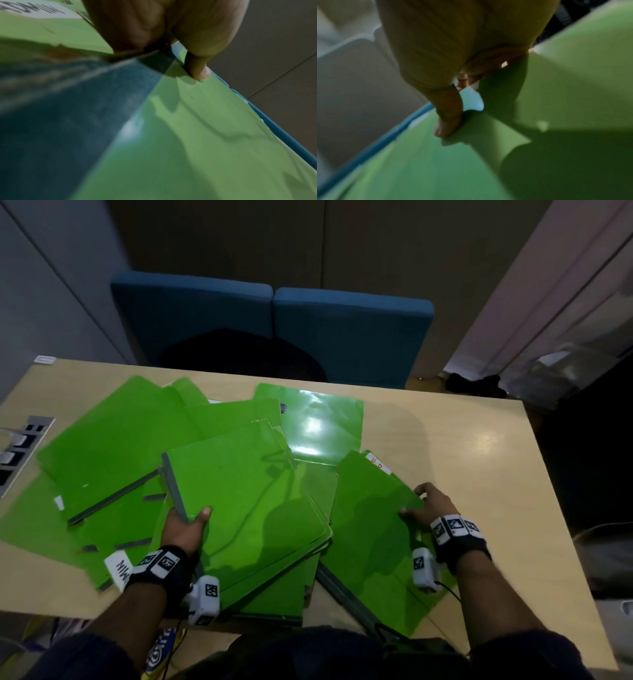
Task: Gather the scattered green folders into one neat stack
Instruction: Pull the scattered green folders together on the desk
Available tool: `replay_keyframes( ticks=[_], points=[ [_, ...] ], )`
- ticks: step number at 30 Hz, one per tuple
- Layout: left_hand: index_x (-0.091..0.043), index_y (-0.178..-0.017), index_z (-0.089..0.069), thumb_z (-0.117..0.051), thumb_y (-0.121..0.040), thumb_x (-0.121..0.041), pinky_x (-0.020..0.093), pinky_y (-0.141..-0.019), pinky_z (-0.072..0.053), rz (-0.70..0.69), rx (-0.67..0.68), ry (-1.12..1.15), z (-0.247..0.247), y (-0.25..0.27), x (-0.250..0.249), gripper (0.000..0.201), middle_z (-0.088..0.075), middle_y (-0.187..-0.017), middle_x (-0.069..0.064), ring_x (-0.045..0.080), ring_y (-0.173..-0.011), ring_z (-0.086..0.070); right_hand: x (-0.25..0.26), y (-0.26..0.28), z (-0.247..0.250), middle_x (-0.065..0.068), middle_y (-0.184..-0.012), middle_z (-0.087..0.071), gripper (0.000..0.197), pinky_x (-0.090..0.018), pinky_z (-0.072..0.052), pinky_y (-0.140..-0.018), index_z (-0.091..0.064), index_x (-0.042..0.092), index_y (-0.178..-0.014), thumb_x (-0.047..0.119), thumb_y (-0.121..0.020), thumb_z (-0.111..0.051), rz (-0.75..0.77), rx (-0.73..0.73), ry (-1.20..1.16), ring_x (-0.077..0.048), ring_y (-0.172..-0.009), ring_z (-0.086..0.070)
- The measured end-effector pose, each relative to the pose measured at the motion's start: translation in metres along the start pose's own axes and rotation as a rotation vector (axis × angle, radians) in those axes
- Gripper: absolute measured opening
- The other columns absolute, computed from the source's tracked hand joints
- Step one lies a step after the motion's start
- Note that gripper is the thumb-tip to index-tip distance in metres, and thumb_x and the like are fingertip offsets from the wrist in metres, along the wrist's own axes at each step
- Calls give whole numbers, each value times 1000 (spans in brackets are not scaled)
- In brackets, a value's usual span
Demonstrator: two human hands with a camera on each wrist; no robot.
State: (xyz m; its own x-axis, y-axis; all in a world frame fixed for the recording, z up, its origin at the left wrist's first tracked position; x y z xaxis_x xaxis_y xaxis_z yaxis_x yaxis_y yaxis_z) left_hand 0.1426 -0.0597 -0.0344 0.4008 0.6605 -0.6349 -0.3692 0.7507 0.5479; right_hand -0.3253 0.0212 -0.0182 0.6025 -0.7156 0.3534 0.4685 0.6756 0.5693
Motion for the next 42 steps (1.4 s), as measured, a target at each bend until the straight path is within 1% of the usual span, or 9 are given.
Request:
replay_keyframes(
  ticks=[5,10,13,16,18,22,28,34,42],
  points=[
    [-7,-141,-34,-63,-91,-39,49,-98,-42,-12,39,39,4,7,0,66,-50,-136,20,40,-122,-49,-2,33,90,-7,-78,-71,41,-40,-57,-63,-53,34,-94,29,-70,-86,55,-347,-228,-27,-62,-67],
    [-5,-139,-37,-63,-90,-42,44,-99,-42,-50,79,73,8,5,0,66,-53,-133,19,37,-119,-51,19,65,143,-10,-79,-71,31,-37,-53,-64,-63,28,-105,14,-82,-78,214,-481,-654,-15,-51,-61],
    [-10,-134,-42,-63,-87,-49,49,-100,-44,-14,119,166,11,2,1,65,-57,-125,16,36,-114,-55,59,59,113,-1,-77,-75,35,-33,-56,-63,-63,16,-117,16,-84,-74,237,-455,-815,-6,-51,-64],
    [-13,-134,-44,-55,-90,-54,43,-94,-43,-10,163,249,16,1,0,61,-57,-123,15,32,-109,-55,108,52,37,-18,-91,-71,24,-31,-56,-55,-64,14,-113,13,-90,-68,189,-221,-947,-21,-63,-67],
    [-14,-140,-42,-48,-90,-60,43,-98,-39,-14,203,303,19,2,-1,68,-53,-133,11,31,-117,-50,135,49,-15,-22,-101,-72,31,-38,-59,-66,-66,14,-117,15,-86,-72,162,-91,-965,-29,-82,-68],
    [-15,-152,-22,-52,-75,-75,49,-113,-27,31,291,410,23,3,1,101,-29,-157,7,30,-142,-31,178,47,-72,-21,-138,-56,69,-35,-48,-96,-48,11,-144,23,-84,-77,121,6,-679,-31,-112,-62],
    [-19,-117,-42,-65,-89,-32,34,-82,-45,-118,193,134,27,-2,10,38,-59,-106,7,28,-101,-58,214,27,-101,-6,-143,-49,58,-40,-44,-101,-41,24,-149,39,-96,-59,319,107,-101,-30,-126,-52],
    [-13,-110,-40,-62,-92,-30,33,-71,-44,-112,140,27,50,-22,16,33,-57,-94,9,28,-87,-57,145,-21,-76,1,-165,-16,66,-47,-27,-117,-22,24,-157,51,-100,-41,337,92,504,-23,-147,-27],
    [-13,-110,-42,-63,-92,-25,39,-81,-48,-59,111,127,48,-24,24,30,-57,-102,12,32,-94,-58,98,12,-71,-3,-125,-56,56,-50,-36,-106,-61,30,-123,67,-94,-29,203,-46,706,-27,-118,-53]
  ],
)
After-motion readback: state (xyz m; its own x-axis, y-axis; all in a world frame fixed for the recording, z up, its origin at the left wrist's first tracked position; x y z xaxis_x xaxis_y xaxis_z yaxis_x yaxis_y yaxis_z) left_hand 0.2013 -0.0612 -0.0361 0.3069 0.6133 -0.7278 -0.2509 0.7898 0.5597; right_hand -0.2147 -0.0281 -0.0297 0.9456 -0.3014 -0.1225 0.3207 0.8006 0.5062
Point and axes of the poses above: each hand's wrist, its own y-axis away from the middle knuckle, its own z-axis out of the back of the hand, x = y × z, the point moved 1 cm from there along -y, towards the middle knuckle
